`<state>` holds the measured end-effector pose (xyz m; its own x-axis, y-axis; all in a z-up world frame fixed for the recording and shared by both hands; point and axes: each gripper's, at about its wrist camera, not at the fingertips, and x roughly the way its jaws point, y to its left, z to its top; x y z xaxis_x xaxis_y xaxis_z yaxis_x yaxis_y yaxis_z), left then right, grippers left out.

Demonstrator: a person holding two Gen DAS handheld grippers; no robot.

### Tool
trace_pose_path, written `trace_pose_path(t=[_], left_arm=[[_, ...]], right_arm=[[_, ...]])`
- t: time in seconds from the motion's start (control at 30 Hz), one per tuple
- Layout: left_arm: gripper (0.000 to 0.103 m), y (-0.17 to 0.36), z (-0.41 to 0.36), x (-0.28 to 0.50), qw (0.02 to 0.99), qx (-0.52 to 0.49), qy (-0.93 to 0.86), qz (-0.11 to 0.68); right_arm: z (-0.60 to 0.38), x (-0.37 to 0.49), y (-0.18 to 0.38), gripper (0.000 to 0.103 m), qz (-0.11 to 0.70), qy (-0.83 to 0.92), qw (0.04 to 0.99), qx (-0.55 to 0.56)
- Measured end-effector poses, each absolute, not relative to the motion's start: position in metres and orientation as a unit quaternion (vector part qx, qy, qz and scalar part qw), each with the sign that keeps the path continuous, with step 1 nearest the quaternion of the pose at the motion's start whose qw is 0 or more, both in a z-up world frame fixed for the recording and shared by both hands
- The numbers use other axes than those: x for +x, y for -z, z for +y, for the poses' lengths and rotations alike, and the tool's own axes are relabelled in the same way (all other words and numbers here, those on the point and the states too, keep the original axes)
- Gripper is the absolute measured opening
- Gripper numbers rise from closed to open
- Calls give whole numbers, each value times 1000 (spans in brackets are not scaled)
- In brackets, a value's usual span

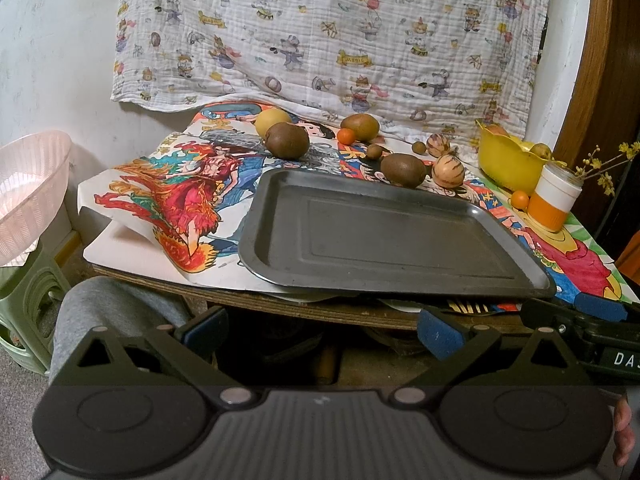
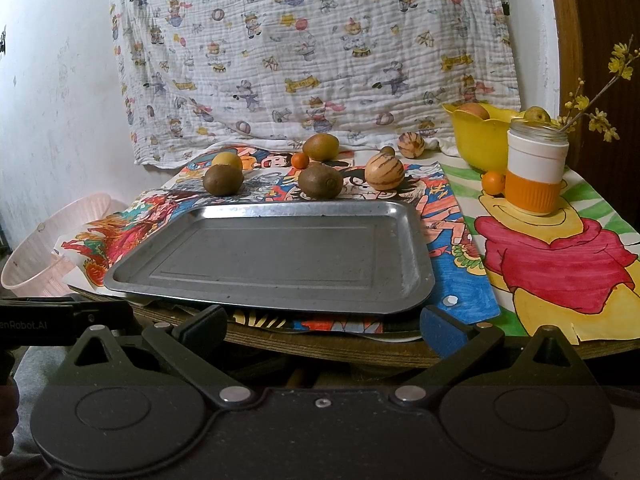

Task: Organize fruits
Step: 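Move the left tool toward a kiwi while the right tool approaches another kiwi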

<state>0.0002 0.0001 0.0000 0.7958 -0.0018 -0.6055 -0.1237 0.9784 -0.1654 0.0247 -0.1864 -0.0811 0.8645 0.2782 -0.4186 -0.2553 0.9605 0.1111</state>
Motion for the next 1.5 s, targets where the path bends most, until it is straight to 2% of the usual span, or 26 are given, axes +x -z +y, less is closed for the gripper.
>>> trace_pose_path(t=[1.0,1.5], left_arm=[[103,1,3,2,940,-103,-38,325],[103,-19,28,38,943,-86,-45,318]], right_arm=[[-186,28,80,102,222,-136,965,24],[-201,67,49,102,173,-125,977,10]])
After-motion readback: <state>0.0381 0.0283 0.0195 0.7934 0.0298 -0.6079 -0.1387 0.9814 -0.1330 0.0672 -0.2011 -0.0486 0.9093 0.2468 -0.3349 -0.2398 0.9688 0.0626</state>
